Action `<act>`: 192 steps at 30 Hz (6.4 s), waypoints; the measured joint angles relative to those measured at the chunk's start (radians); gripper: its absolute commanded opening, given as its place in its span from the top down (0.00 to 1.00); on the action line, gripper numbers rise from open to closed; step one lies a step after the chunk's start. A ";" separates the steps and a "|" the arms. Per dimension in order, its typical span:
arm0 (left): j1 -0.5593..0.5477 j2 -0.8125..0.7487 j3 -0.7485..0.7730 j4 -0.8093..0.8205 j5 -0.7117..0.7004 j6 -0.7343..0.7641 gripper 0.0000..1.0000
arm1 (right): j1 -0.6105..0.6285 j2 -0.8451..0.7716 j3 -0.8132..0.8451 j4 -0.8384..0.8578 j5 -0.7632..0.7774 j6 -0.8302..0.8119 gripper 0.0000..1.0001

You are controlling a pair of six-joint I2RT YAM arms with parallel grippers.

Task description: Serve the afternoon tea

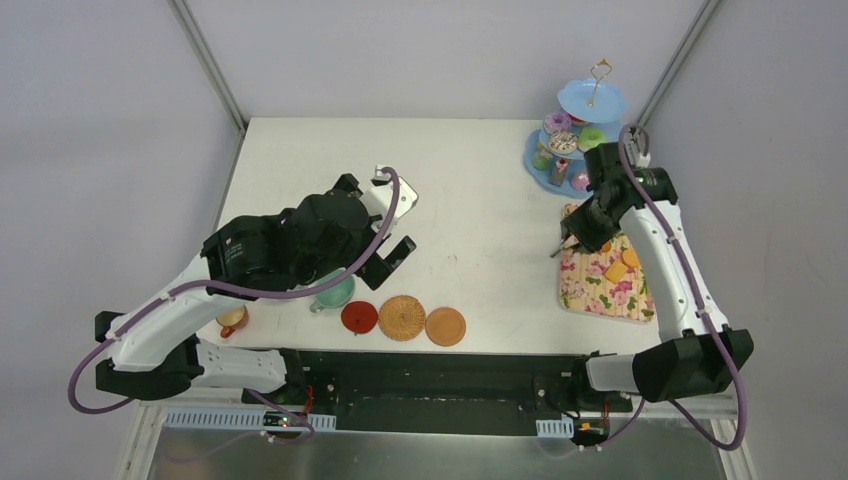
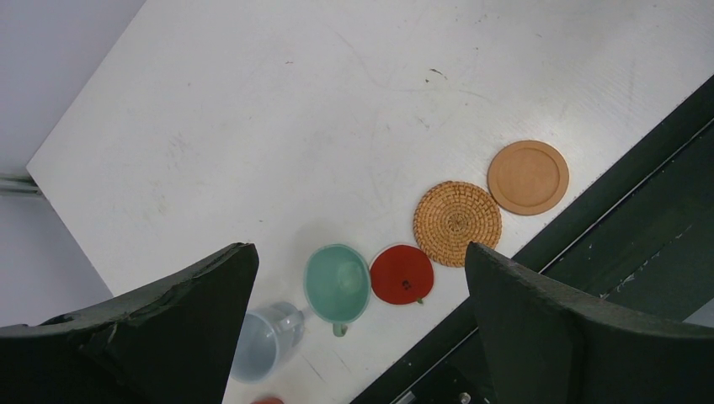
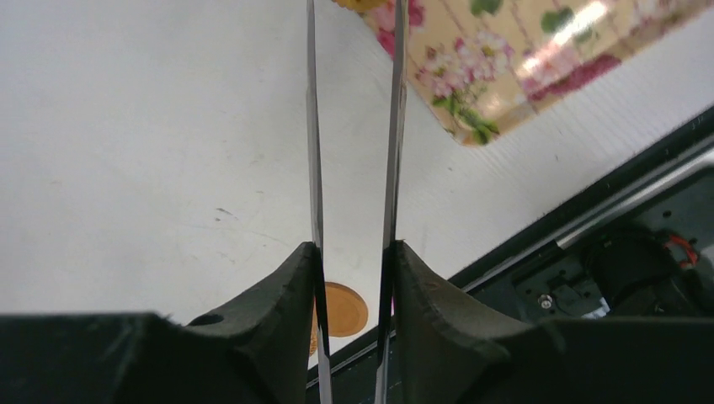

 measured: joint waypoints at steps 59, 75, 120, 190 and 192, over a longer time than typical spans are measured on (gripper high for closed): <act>0.000 -0.011 0.052 -0.045 -0.028 -0.133 0.00 | -0.236 0.697 1.021 0.222 -0.066 -0.449 0.57; 0.000 0.003 0.052 -0.048 -0.028 -0.113 0.00 | -0.246 0.698 1.043 0.249 -0.044 -0.487 0.48; -0.016 -0.034 -0.068 0.012 0.073 -0.015 0.00 | -0.335 -0.105 -0.242 0.179 0.006 -0.468 0.50; -0.023 0.048 -0.009 0.002 0.050 -0.008 0.00 | -0.409 -0.047 0.032 0.171 -0.378 -0.364 0.75; -0.023 0.048 -0.009 0.002 0.050 -0.008 0.00 | -0.375 -0.001 0.132 0.175 -0.382 -0.342 0.75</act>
